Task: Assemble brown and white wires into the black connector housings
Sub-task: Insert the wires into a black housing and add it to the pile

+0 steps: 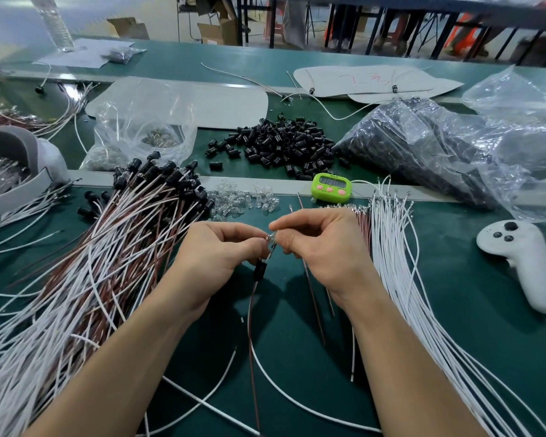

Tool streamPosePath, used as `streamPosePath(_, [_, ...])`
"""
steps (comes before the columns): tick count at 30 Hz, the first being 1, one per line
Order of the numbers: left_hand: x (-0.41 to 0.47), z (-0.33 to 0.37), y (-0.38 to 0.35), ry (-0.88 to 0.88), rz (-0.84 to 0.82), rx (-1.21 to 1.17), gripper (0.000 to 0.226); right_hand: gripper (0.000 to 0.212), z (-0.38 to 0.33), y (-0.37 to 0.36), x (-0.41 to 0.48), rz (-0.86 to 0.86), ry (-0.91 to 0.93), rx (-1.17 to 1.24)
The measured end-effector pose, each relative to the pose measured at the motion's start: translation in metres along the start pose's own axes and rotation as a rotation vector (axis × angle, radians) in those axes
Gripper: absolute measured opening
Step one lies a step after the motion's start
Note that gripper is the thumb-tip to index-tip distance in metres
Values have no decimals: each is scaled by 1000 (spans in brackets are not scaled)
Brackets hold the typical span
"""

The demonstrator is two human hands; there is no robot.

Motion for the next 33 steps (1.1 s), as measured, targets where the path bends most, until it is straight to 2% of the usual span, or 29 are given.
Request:
streamPosePath(6, [-4, 5, 0, -6, 24, -4, 15, 24, -5, 0, -2, -20, 26, 38])
streamPosePath(11, [-6, 4, 4, 15, 112, -18, 10, 30, -4, 10, -2, 46, 3, 87])
streamPosePath(16, [-6, 6, 2, -23, 97, 44, 17, 30, -8, 7, -1, 37, 20, 89])
streamPosePath(25, [-4, 7, 6, -36, 136, 16, 13, 30, -11, 7, -2, 12, 47, 94])
streamPosePath(33, [-2, 7, 1, -40, 66, -28, 13, 24, -11, 4, -2, -16, 60, 22])
Point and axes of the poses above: each hand's wrist, its own x-axis towards the middle knuckle, its own y-axis out of the back of the hand, z = x × y, the point moved 10 cm from there along x, towards the middle knuckle, and after that the axes turned 5 degrees about -x, right-handed, at the moved point
